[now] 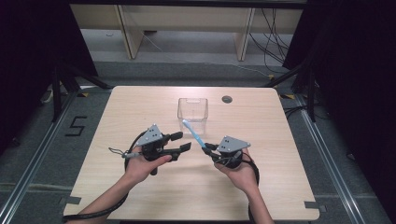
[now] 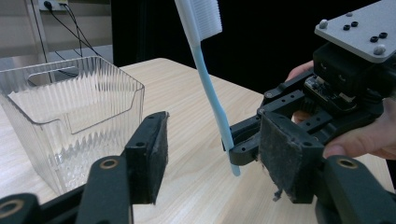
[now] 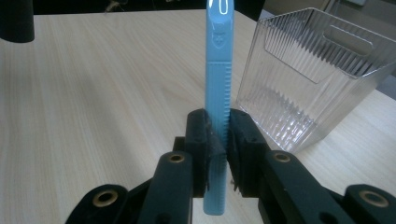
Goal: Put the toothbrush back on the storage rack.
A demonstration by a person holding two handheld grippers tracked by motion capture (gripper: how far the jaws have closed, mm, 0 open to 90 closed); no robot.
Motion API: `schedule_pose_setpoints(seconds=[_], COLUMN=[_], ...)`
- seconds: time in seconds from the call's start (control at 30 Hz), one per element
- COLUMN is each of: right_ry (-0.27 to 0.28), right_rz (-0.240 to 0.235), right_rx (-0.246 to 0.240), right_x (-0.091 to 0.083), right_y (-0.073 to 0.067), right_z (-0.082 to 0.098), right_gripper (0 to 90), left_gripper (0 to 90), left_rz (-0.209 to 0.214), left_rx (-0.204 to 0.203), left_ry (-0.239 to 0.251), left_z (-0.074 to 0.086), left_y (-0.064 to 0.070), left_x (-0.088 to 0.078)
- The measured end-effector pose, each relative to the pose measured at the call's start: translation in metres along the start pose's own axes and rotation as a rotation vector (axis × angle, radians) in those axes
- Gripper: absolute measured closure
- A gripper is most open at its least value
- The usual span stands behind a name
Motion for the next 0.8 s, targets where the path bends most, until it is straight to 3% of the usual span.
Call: schedule_pose_setpoints(seconds=[0.13, 0.17, 0.7, 0.8], right_ry=[0.010, 0.018, 0.032, 0.047], right_rz=[0.015, 0.025, 0.033, 0.046], right_rx=[0.017, 0.000, 0.097, 0.072], right_x=[-0.001, -0.001, 0.003, 0.003], right_y=[0.000, 0.002, 0.000, 0.002], right_z=[-0.001, -0.001, -0.002, -0.003], right_gripper=[79.2, 79.2, 79.2, 79.2], left_gripper=[47.2, 48.2, 55.5, 57.0], left_rz=[-0.011, -0.009, -0.004, -0.006], left_rx=[-0.014, -0.016, -0.048, -0.053], left_ry=[0.023, 0.027, 0.066, 0.072], left_z=[-0.005, -0.006, -0.017, -0.018], left_y=[-0.001, -0.002, -0.003, -0.004], left_x=[0.002, 0.002, 0.009, 0.010])
Point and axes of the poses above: each handheld gripper's, and its own axes: x roughly forward along the jaws, z roughly out of its underside, y roughly to its right, the point moved 4 cm from there along x, roughly forward along the jaws, and after that the axes turned 1 degree about -z, right-handed, at the moved point
